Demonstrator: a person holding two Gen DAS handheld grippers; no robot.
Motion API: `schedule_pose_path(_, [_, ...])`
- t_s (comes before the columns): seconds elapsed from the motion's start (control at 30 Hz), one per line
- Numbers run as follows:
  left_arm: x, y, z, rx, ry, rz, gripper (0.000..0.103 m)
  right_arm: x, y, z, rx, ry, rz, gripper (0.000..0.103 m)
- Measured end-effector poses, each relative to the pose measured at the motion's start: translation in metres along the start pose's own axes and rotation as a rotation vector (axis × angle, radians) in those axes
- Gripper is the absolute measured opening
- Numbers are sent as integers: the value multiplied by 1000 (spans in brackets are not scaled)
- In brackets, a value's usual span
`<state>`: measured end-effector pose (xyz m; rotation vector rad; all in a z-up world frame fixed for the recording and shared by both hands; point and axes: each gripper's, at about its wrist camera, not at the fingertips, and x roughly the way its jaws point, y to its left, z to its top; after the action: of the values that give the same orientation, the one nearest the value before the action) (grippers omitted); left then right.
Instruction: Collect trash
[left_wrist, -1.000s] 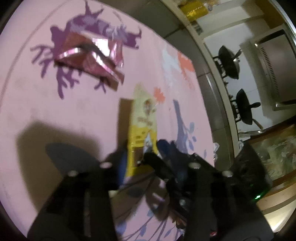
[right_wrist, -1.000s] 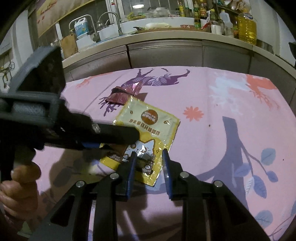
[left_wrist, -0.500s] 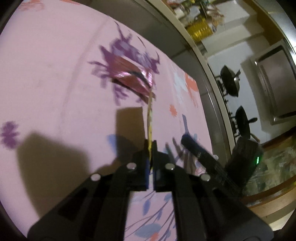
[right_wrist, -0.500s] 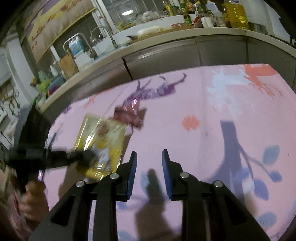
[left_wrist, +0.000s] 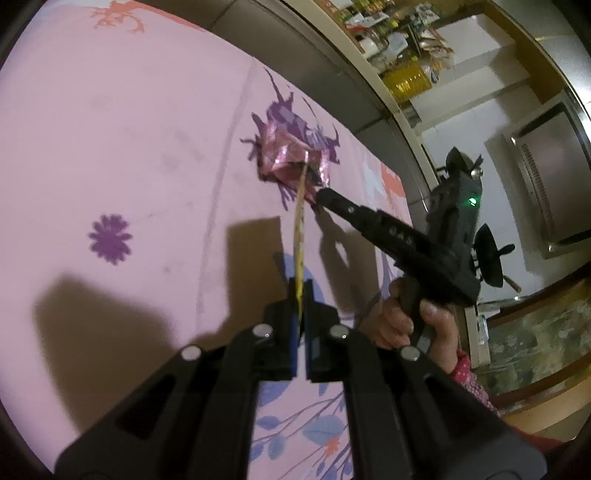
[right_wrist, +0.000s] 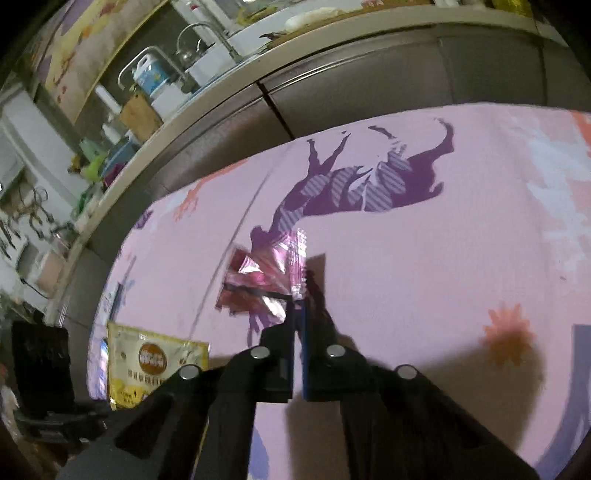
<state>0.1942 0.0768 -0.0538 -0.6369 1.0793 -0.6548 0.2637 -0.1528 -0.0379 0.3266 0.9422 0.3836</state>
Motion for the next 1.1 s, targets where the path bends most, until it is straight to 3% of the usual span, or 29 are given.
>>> schedule_pose_path(0.13, [12, -13, -6, 27, 32, 7, 2, -23, -8, -23, -6, -23, -47, 0])
schedule_pose_path(0.33, [27, -45, -20, 95, 69, 24, 2, -77, -48, -58, 116, -101, -44, 0])
schedule_pose_path(0.53, [25, -51, -27, 107, 68, 49, 2, -80, -103, -54, 488, -132, 178, 2])
schedule_pose_path(0.57, [22, -47, -29, 104, 67, 56, 2, -76, -105, -52, 508, -122, 191, 6])
schedule_pose_path(0.6, [20, -43, -29, 97, 65, 63, 2, -68, -106, -50, 524, -98, 204, 20])
schedule_pose_path(0.63, [18, -38, -29, 90, 65, 67, 2, -63, -107, -48, 526, -85, 202, 37])
schedule_pose_path(0.73, [11, -22, -29, 57, 55, 71, 2, -58, -91, -29, 457, -97, 173, 55])
schedule_pose_path(0.93, [-5, 4, -25, 13, 26, 64, 2, -21, -54, 6, 331, -34, 146, 55])
schedule_pose_path(1.1, [-14, 19, -26, -8, 13, 66, 2, 13, -28, 30, 270, 9, 180, 55])
